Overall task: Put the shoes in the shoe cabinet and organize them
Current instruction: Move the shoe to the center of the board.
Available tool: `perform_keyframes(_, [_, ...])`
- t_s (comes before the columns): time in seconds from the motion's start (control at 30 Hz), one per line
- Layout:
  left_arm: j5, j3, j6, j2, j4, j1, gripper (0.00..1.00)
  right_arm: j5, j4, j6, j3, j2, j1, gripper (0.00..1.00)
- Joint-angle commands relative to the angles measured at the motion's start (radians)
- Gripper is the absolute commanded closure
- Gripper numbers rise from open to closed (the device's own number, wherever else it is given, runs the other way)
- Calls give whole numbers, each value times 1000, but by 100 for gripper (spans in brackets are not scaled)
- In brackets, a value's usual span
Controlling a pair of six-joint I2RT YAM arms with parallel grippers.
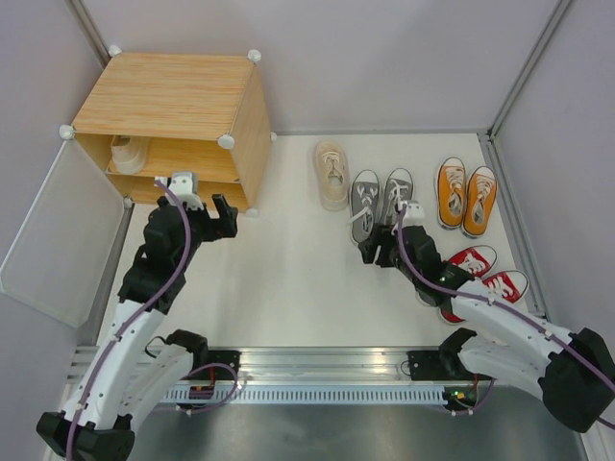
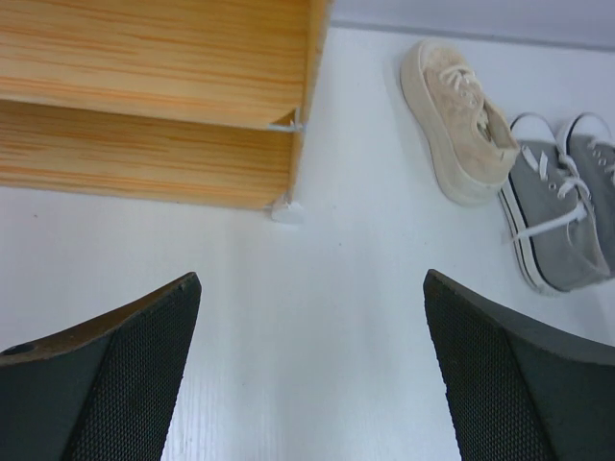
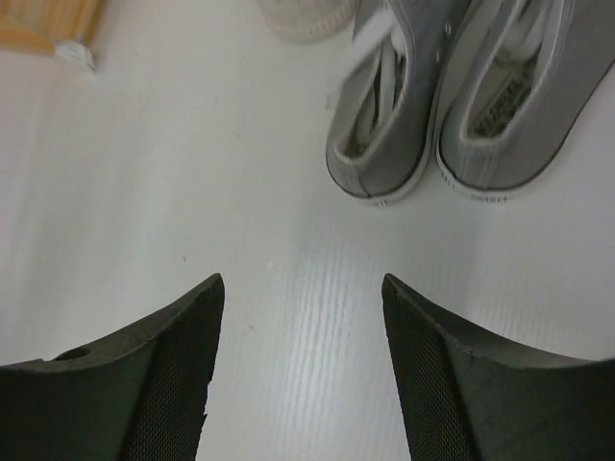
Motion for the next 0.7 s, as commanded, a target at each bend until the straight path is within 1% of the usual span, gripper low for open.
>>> perform_keyframes(0.0, [101,-68,70,-37,10,-19,0,105,-2,-65,162,70,7,28])
perform_keyframes(0.03, [122,-68,67,-49,18,-20,0,125,-2,-82,244,107,6,28])
perform_keyframes(0.07, [127,-67,67,-52,16,-19,0,137,-5,-90,289,145,6,28])
perform_keyframes(0.1, [129,-64,67,-54,12,-19,0,157,-8,-102,335,233,6,28])
perform_keyframes(0.13, [129,-64,65,-54,-2,-19,0,174,-3,-125,425,281,6,27])
perform_keyframes(0.17, [124,-67,65,-61,-2,-22,1,176,-2,-133,472,329,4,27])
perform_keyframes(0.2, [122,-70,70,-66,-1,-22,0,174,-8,-137,568,428,1,27])
perform_keyframes(0.27, [107,-68,74,-87,4,-25,1,188,-16,-166,662,534,-5,27])
perform_keyframes(0.3, [101,-71,76,-97,3,-25,0,206,-46,-174,764,641,-7,26])
perform_keyframes(0.33, [98,-74,75,-104,7,-25,0,232,-65,-192,814,695,-8,25])
perform_keyframes(0.37, [102,-76,75,-116,9,-25,0,237,-83,-197,864,796,-13,25])
perform_keyframes(0.4, [110,-80,75,-121,10,-28,0,243,-126,-199,956,844,-24,25])
perform_keyframes(0.47, [122,-82,81,-126,12,-37,1,236,-154,-217,1032,961,-34,25])
perform_keyframes(0.5, [124,-79,82,-124,10,-40,1,246,-173,-222,1091,993,-40,25])
perform_keyframes(0.57, [127,-77,85,-126,7,-47,0,284,-219,-238,1144,1076,-44,23])
perform_keyframes(0.6, [129,-76,85,-130,7,-50,0,307,-235,-238,1189,1096,-45,22])
perform_keyframes(0.67, [132,-79,88,-132,7,-54,0,346,-240,-252,1208,1138,-45,19])
